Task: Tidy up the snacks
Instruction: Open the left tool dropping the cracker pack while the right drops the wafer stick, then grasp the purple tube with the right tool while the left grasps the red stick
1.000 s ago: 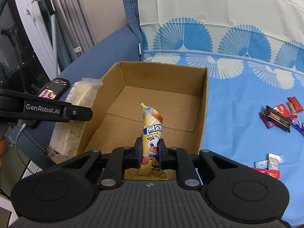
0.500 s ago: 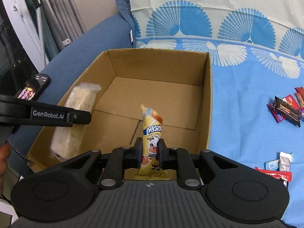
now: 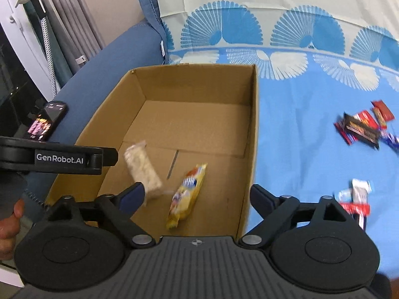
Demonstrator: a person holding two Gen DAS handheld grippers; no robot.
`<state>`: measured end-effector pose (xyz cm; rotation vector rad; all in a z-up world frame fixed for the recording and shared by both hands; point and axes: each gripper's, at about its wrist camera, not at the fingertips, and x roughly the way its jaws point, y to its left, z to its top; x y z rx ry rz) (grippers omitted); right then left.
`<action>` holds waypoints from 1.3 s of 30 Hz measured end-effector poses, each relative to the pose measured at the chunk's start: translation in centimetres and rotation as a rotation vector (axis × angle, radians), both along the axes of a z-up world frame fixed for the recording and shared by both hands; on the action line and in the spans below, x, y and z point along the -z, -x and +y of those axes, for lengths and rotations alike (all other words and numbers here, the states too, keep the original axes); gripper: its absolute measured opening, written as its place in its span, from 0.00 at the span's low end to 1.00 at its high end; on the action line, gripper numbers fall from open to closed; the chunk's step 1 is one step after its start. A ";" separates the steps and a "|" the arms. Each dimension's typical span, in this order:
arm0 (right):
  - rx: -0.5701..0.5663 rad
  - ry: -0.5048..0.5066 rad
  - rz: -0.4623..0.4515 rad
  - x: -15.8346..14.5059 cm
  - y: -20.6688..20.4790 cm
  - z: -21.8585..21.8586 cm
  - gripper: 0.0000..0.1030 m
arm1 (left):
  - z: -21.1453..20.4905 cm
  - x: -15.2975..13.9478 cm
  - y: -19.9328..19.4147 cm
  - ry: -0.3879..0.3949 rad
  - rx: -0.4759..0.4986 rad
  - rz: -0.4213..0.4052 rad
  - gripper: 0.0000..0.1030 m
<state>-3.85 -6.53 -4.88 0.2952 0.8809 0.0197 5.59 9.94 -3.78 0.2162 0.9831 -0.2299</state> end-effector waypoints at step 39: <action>0.030 0.056 -0.182 -5.5 14.0 1.1 0.99 | 0.7 -5.0 14.4 0.019 0.007 -0.096 1.00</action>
